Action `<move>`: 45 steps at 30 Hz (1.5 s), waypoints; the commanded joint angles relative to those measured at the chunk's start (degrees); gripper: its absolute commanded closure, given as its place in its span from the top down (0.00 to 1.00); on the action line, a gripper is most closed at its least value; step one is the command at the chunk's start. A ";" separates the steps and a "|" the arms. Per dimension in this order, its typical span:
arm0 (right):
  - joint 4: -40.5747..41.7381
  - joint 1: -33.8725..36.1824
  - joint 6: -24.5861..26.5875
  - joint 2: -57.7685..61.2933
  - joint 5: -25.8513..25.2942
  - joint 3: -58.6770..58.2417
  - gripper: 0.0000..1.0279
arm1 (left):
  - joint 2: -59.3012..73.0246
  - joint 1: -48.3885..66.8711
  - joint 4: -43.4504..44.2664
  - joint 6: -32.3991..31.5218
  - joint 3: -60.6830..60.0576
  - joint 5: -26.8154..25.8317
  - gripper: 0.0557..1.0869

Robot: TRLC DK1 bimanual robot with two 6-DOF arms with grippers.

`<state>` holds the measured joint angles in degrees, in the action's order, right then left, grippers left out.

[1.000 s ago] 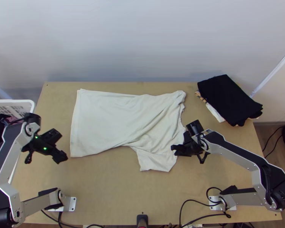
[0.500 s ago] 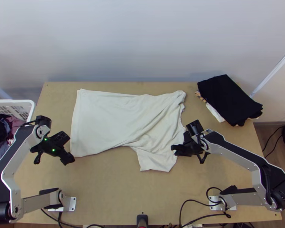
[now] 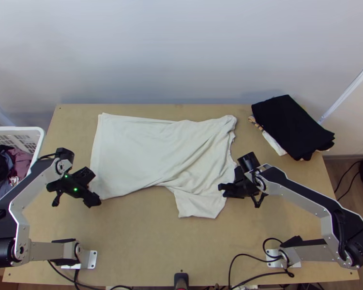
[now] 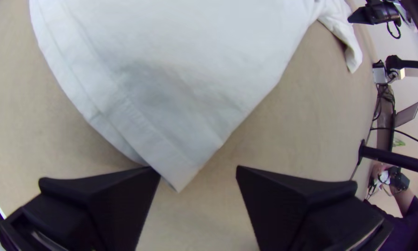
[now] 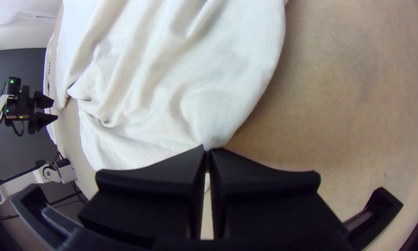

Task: Fold the t-shirt

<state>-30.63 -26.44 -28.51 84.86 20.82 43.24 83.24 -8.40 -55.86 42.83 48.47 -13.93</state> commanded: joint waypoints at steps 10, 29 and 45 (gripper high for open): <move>0.40 0.77 -0.76 2.68 -1.75 -0.35 0.03 | 1.31 -1.97 2.95 -6.44 9.01 -8.57 0.04; 2.60 -0.28 -1.63 5.32 -2.80 -1.14 0.03 | 25.83 -0.82 13.84 -29.03 35.12 -11.12 0.04; 2.86 -0.28 -1.81 5.23 -3.15 -1.76 0.03 | 24.95 -2.76 14.20 -38.26 40.30 -16.83 0.95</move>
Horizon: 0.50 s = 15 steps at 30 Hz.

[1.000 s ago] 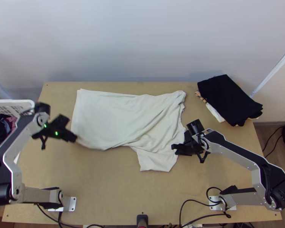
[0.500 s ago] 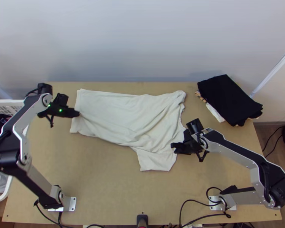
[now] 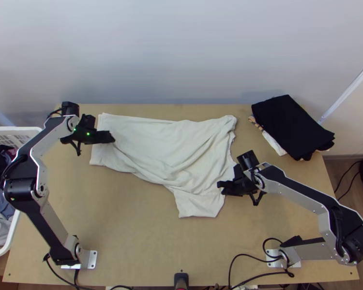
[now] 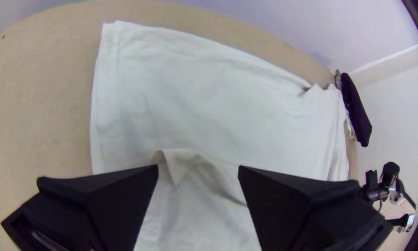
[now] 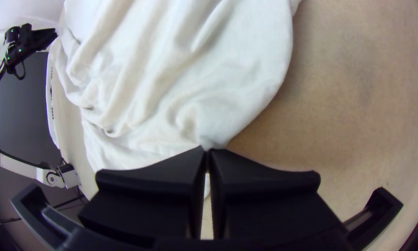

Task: Fold the t-shirt

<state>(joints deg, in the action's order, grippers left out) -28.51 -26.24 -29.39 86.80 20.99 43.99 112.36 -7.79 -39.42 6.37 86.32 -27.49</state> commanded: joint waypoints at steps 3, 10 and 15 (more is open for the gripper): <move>0.91 -0.48 -0.94 3.63 -3.33 -2.50 0.03 | -4.87 -7.24 -5.84 0.57 3.15 -5.56 0.95; 1.09 -0.48 -0.94 4.60 -3.42 -2.59 0.03 | -6.36 -13.21 -15.51 12.26 -0.37 -10.92 0.84; 1.44 -0.48 -0.94 5.04 -3.42 -2.59 0.03 | -7.33 -13.92 -16.57 16.22 -5.82 -12.86 0.72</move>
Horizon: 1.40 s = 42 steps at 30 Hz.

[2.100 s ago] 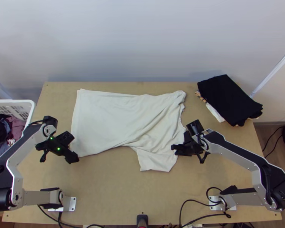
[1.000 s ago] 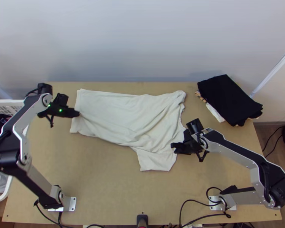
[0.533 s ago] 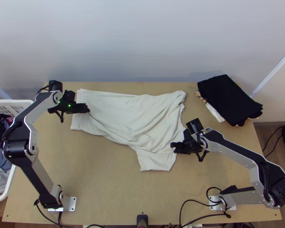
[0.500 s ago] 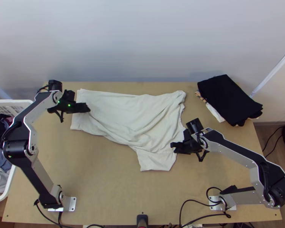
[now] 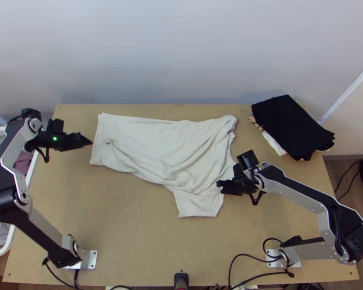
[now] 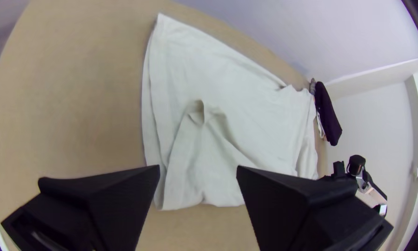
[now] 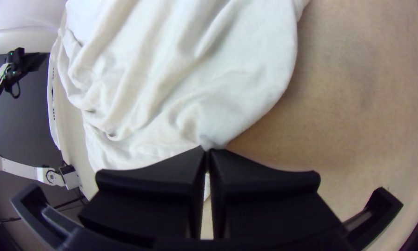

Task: Fold the t-shirt

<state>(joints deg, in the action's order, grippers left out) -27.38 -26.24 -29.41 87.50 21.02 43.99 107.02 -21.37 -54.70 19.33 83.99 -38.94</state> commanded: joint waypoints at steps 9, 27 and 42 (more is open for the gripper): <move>0.66 -0.48 -0.83 5.04 -3.44 -2.41 0.03 | -0.94 0.71 0.82 4.31 -7.52 -1.58 0.72; 0.57 -0.48 -0.91 5.22 -3.44 -2.59 0.03 | 3.28 2.56 7.59 3.17 -9.37 1.23 0.72; 0.57 -0.30 -0.91 5.22 -3.44 -2.77 0.03 | 3.28 4.49 7.41 2.55 -9.37 2.90 0.72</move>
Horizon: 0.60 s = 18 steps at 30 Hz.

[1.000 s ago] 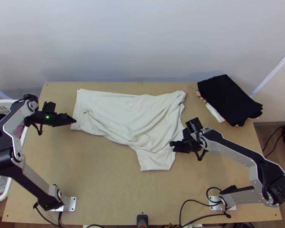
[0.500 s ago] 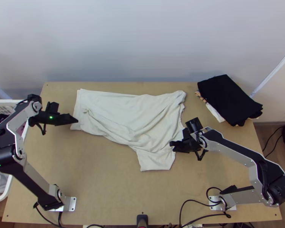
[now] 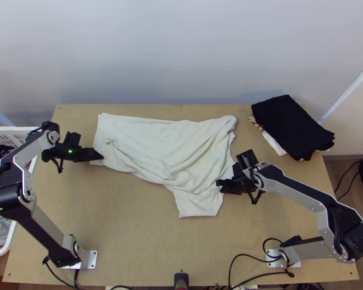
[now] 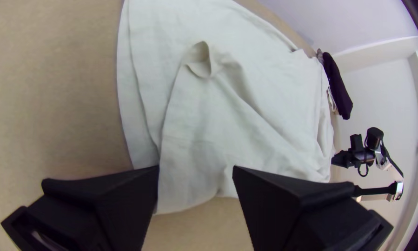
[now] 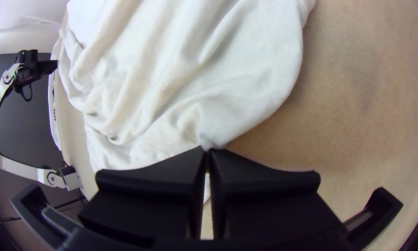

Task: Fold the t-shirt

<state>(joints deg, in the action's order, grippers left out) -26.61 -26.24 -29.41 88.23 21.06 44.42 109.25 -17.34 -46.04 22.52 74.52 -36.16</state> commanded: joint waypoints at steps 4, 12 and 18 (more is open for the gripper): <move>-0.20 -0.30 -0.91 4.59 -3.48 -3.12 0.03 | 1.05 0.38 -2.47 -0.99 1.42 -0.14 0.72; -0.20 -0.30 -0.91 4.76 -3.48 -3.12 0.03 | 1.58 -0.50 -4.32 -1.96 3.88 -2.69 0.56; -0.20 -0.30 -0.91 4.94 -3.48 -3.03 0.03 | 1.84 -0.23 -4.32 -2.22 4.23 -2.77 0.56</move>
<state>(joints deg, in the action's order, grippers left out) -26.61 -26.24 -29.41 88.31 21.06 44.42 109.69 -17.37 -49.56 21.02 77.71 -38.20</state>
